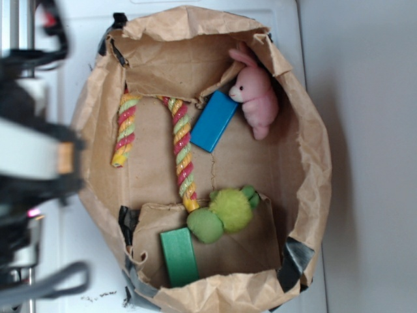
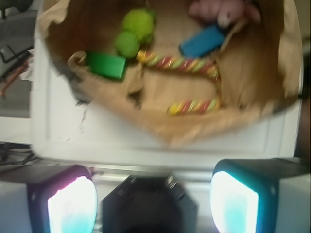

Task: Grab the green block.

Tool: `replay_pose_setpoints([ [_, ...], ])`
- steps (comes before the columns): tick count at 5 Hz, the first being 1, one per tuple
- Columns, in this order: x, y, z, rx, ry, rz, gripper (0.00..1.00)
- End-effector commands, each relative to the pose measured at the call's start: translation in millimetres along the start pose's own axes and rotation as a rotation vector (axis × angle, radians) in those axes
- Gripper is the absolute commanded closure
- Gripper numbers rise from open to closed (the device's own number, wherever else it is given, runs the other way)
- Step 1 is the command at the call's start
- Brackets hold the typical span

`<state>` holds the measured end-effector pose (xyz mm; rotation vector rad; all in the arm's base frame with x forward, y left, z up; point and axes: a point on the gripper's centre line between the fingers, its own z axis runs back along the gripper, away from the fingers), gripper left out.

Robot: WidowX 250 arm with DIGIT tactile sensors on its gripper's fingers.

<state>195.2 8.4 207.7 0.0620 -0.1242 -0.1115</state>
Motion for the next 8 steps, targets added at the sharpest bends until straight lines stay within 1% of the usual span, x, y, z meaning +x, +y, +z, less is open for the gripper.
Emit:
replay_pose_setpoints([
  [1,66,34,-15,0.008,-0.088,-0.185,0.0],
  [2,83,34,-26,0.037,-0.137,-0.365,0.0],
  [3,89,27,-46,0.064,-0.138,-0.561,0.0],
  [4,89,9,-73,0.081,-0.153,-0.731,0.0],
  [5,82,-3,-85,0.049,-0.147,-0.833,0.0],
  [6,79,-14,-95,-0.048,-0.158,-0.943,0.0],
  [7,78,-22,-96,-0.073,-0.169,-1.017,0.0],
  [8,79,-26,-96,-0.078,-0.171,-1.057,0.0],
])
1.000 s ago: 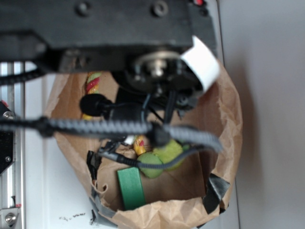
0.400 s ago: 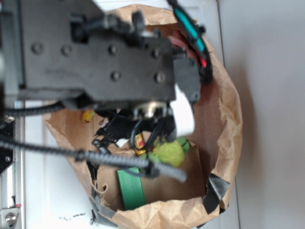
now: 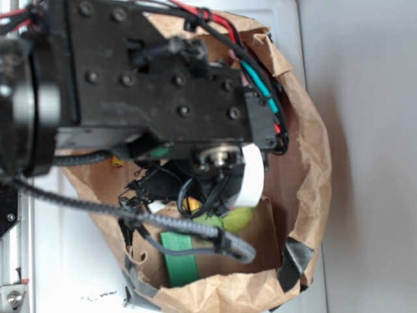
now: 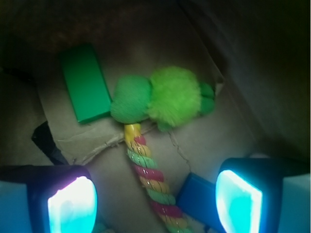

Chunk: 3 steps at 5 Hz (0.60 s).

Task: Grab the green block.

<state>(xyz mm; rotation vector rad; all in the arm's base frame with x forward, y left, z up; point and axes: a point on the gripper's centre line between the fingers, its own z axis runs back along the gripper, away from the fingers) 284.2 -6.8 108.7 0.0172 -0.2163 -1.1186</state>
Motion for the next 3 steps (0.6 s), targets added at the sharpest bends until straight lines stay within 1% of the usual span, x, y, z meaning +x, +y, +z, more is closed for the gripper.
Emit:
replay_pose_setpoints([
  [1,19.3,-10.9,9.8,0.001,-0.035,-0.12,0.0],
  [2,17.5,-11.9,18.6,0.009,-0.062,-0.077,0.0],
  [3,17.5,-11.9,18.6,0.009,-0.062,-0.077,0.0],
])
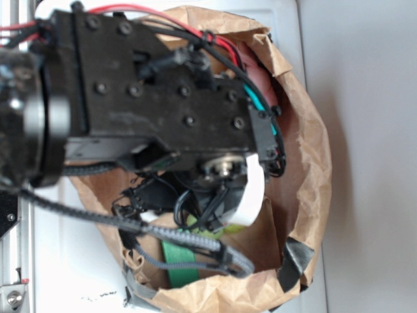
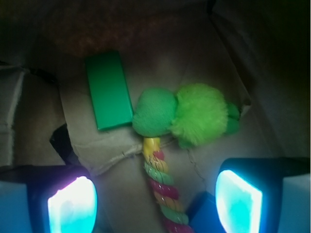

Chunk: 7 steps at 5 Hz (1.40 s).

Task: Grab the green block.

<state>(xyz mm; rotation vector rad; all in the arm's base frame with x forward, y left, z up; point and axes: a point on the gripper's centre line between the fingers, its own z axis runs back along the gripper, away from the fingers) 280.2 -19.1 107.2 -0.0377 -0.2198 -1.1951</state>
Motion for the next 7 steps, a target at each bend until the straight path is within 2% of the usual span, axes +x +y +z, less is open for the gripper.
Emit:
replay_pose_setpoints([
  [1,9,-3,20,0.059,-0.026,-0.008,0.0],
  [2,9,-3,20,0.059,-0.026,-0.008,0.0],
  [3,16,-2,-2,0.075,-0.037,-0.178,0.0],
  [5,29,-8,-28,0.035,0.0,-0.342,0.0],
  [6,41,-14,-34,0.01,-0.031,-0.447,0.0],
  [7,53,-24,-34,-0.007,-0.026,-0.489,0.0],
])
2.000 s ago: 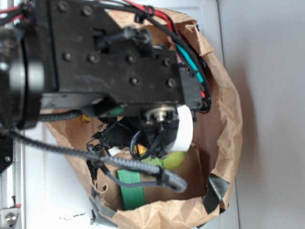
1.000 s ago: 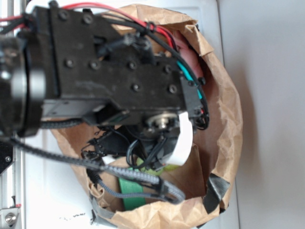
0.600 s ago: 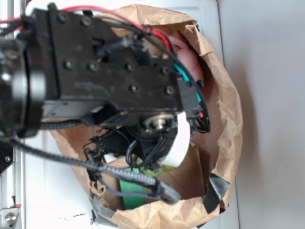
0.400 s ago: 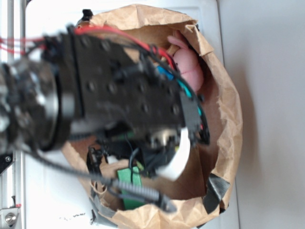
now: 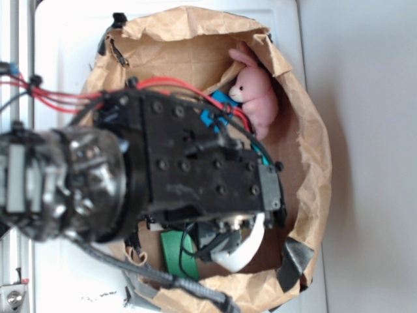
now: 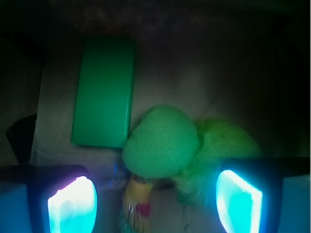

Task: Grab the green block.

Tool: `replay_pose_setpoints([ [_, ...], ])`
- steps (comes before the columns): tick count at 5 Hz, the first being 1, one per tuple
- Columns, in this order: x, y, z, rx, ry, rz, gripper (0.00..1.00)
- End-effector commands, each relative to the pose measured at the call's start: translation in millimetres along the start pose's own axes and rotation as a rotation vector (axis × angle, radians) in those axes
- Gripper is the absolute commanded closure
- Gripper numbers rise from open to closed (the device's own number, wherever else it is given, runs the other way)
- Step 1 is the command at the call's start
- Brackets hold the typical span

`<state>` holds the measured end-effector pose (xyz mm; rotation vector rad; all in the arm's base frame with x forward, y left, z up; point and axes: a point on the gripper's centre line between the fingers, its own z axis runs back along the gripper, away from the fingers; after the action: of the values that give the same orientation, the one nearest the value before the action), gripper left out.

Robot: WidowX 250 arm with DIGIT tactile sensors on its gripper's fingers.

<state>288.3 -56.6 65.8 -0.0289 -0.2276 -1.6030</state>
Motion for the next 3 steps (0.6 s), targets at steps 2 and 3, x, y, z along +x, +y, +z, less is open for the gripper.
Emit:
replay_pose_setpoints([
  [2,53,-26,18,-0.007,-0.03,-0.168,0.0],
  [3,52,-32,21,-0.035,-0.058,-0.173,0.0],
])
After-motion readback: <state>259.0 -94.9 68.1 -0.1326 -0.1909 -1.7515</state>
